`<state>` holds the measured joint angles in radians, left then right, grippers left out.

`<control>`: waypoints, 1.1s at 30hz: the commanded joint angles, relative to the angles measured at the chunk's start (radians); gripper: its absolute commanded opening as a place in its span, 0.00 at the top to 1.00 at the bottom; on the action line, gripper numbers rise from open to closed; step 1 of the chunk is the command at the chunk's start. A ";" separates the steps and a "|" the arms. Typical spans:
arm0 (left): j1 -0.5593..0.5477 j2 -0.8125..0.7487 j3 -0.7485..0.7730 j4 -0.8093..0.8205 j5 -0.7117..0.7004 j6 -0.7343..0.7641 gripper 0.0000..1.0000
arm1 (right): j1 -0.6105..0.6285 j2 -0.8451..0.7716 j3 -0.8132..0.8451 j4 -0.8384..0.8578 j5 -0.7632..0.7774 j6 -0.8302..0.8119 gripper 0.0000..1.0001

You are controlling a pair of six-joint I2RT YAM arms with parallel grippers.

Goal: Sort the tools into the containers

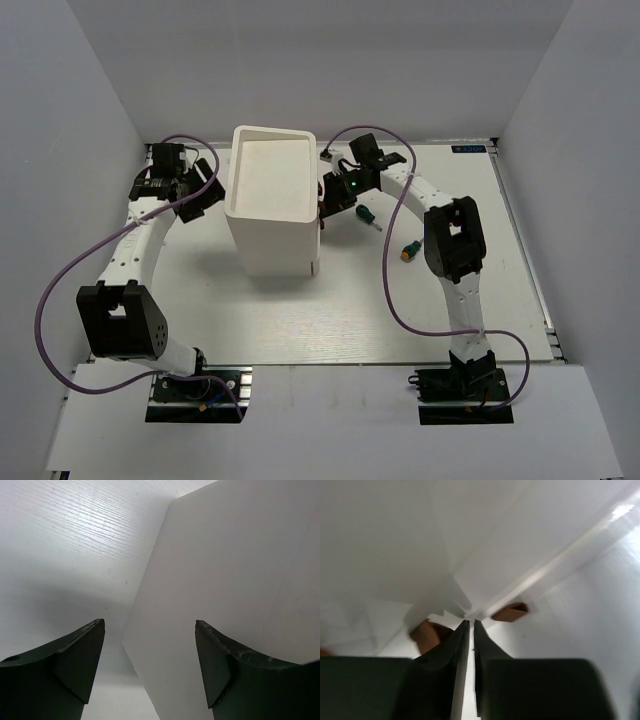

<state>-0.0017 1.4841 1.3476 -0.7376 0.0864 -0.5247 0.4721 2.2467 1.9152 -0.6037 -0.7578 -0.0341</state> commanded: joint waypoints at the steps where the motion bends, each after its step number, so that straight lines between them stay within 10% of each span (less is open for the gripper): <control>1: -0.007 -0.007 0.028 -0.026 0.000 -0.008 0.17 | 0.004 -0.085 -0.046 0.014 0.147 -0.035 0.84; 6: 0.016 -0.016 0.013 -0.052 -0.005 0.005 0.17 | -0.059 -0.136 -0.213 0.111 0.056 -0.234 0.38; 9: 0.016 -0.030 -0.011 -0.052 0.018 0.005 0.17 | -0.073 -0.148 -0.317 0.194 -0.050 -0.422 0.32; 18: 0.016 -0.061 -0.039 -0.049 0.027 0.005 0.17 | -0.070 -0.026 -0.239 0.255 -0.233 -0.673 0.31; 33: 0.016 -0.073 -0.088 -0.049 0.036 -0.005 0.17 | -0.038 0.068 -0.179 0.455 -0.258 -0.558 0.32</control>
<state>0.0097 1.4513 1.2644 -0.7868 0.1017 -0.5247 0.4259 2.3142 1.7000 -0.2497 -0.9554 -0.6296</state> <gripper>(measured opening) 0.833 0.683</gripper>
